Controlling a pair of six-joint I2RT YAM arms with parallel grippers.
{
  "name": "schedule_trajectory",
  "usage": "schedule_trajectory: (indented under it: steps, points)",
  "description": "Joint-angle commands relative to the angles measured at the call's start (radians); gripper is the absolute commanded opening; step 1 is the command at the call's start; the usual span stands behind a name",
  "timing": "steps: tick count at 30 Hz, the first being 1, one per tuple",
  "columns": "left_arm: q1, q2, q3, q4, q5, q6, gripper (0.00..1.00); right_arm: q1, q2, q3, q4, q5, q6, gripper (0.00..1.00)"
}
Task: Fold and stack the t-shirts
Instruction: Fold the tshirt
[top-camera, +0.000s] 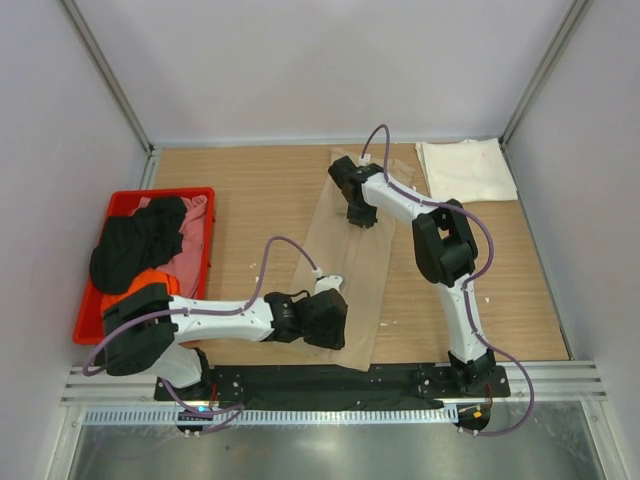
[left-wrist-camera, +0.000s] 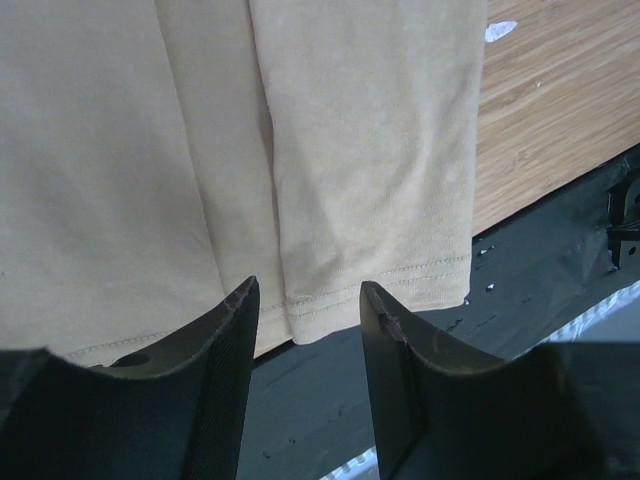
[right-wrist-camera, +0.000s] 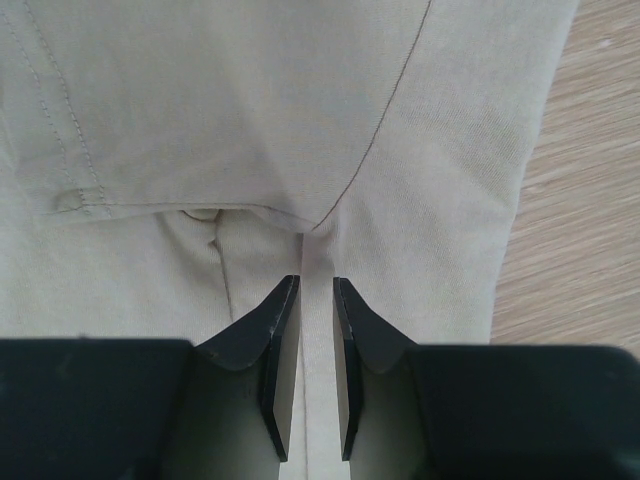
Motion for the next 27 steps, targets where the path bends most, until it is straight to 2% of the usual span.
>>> schedule_trajectory:
  steps: [1, 14, 20, 23, 26, 27]
  points:
    - [-0.014, 0.011, 0.015, 0.032, -0.033, -0.025, 0.46, -0.001, -0.008, 0.022, -0.003, 0.020, 0.013, 0.25]
    - [-0.034, 0.052, 0.012, 0.014, -0.048, -0.038, 0.44, -0.009, 0.015, 0.021, 0.003, 0.008, 0.020, 0.23]
    - [-0.039, 0.072, 0.018, 0.015, -0.041, -0.037, 0.40, -0.009, 0.021, 0.018, 0.005, 0.006, 0.024, 0.22]
    - [-0.039, 0.075, 0.021, 0.014, -0.036, -0.035, 0.34, -0.009, 0.021, 0.015, 0.006, 0.006, 0.030, 0.22]
    - [-0.041, 0.074, 0.026, 0.014, -0.030, -0.031, 0.21, -0.009, 0.019, 0.011, 0.009, 0.003, 0.030, 0.18]
    - [-0.041, 0.069, 0.027, 0.012, -0.027, -0.031, 0.12, -0.009, 0.018, 0.013, 0.009, 0.003, 0.030, 0.17]
